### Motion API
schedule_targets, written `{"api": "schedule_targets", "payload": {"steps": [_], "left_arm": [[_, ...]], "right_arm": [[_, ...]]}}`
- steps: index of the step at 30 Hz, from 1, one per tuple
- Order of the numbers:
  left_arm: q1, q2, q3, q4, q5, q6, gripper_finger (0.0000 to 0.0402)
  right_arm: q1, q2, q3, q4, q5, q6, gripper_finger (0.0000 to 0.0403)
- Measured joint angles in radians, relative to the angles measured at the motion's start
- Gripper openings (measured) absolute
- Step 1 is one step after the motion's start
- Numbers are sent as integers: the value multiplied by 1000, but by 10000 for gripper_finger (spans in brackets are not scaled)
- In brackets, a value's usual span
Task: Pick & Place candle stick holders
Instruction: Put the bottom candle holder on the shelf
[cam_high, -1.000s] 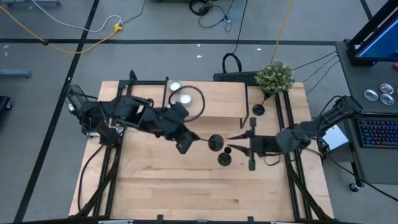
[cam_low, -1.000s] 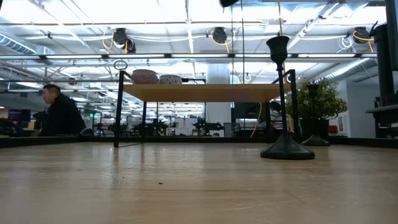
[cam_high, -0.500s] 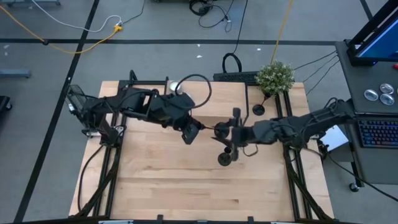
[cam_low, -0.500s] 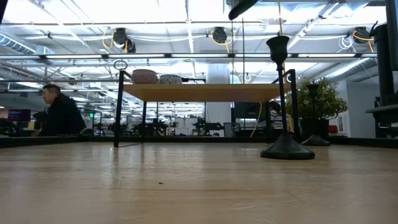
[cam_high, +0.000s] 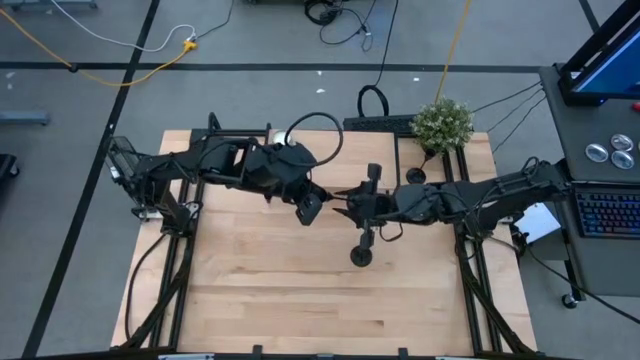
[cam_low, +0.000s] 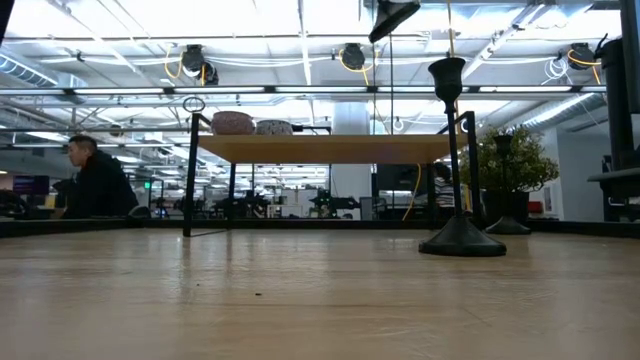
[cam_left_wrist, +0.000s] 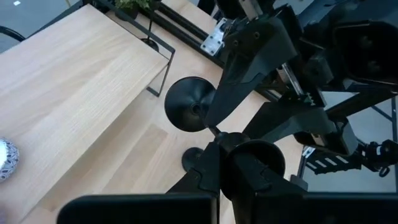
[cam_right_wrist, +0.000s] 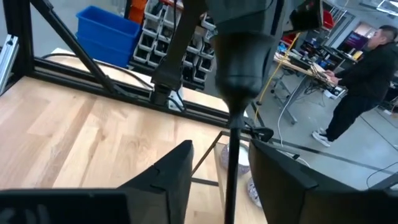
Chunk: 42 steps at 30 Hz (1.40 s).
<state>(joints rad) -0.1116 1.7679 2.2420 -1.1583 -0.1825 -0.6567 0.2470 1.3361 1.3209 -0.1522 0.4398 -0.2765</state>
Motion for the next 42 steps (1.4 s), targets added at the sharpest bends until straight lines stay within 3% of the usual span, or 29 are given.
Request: {"api": "schedule_targets", "payload": {"steps": [18,30,39,42], "left_arm": [[0,0,-18,55,30,41,9],[8,0,-18,50,26,54,9],[29,0,-18,38,54,88,10],[34,0,-18,40,58,126,41]], "right_arm": [[-31,0,0,5,-1,14,97],[-31,0,-2,5,-3,8,13],[-32,1,-2,8,0,-1,8],[-37,1,-2,9,3,-5,8]]}}
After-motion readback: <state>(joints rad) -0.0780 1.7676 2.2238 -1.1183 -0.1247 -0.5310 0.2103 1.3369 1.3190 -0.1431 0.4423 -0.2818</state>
